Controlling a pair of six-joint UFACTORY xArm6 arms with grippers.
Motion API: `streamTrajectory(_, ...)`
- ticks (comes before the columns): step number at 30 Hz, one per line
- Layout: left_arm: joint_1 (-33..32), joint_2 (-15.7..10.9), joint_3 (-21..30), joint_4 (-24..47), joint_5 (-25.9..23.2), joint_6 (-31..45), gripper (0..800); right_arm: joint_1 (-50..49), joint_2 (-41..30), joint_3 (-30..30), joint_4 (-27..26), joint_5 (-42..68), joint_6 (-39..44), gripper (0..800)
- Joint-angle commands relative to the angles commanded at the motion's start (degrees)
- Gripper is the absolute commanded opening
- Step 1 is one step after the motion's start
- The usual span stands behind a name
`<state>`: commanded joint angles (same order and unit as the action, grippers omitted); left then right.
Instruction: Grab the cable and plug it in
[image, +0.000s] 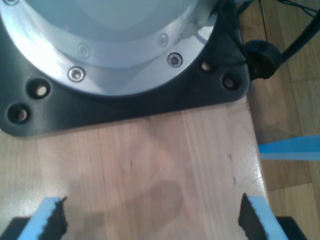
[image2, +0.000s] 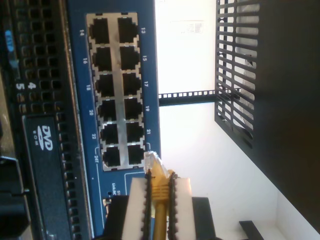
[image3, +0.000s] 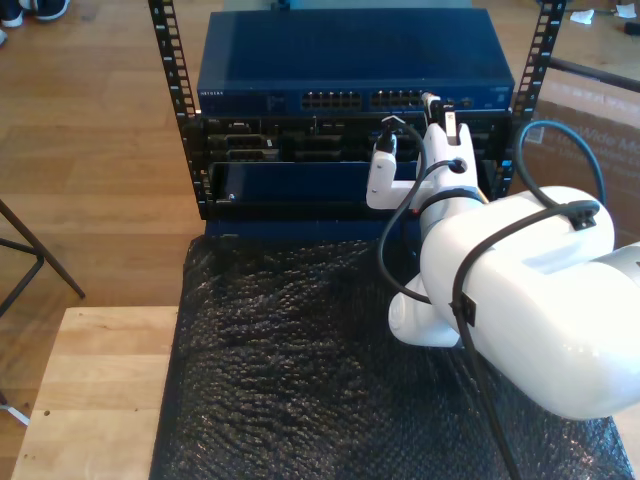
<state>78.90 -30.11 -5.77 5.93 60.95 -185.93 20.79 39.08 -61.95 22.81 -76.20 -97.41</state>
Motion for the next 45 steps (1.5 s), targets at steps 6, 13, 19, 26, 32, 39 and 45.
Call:
streamTrajectory(6, 0.0, 0.0, 0.0, 0.0, 0.0, 0.0, 800, -0.1, 0.8, -0.9, 0.1, 0.0, 0.0, 0)
streamTrajectory(13, 0.0, 0.0, 0.0, 0.0, 0.0, 0.0, 800, -0.4, 1.3, -1.1, 0.1, 0.0, 0.1, 0)
streamTrajectory(19, 0.0, 0.0, 0.0, 0.0, 0.0, 0.0, 800, -0.4, 1.8, -1.9, 0.1, 0.1, 0.1, 0)
streamTrajectory(26, 0.0, 0.0, 0.0, 0.0, 0.0, 0.0, 800, -0.4, 1.8, -2.3, 0.1, 0.1, 0.1, 0)
streamTrajectory(32, 0.0, 0.0, 0.0, 0.0, 0.0, 0.0, 800, -0.4, 1.8, -2.3, 0.1, 0.1, 0.1, 0)
streamTrajectory(39, 0.0, 0.0, 0.0, 0.0, 0.0, 0.0, 800, -0.4, 2.2, -2.7, 0.1, 0.1, 0.1, 0)
streamTrajectory(45, 0.0, 0.0, 0.0, 0.0, 0.0, 0.0, 800, -0.4, 2.3, -2.8, 0.1, 0.1, 0.1, 0)
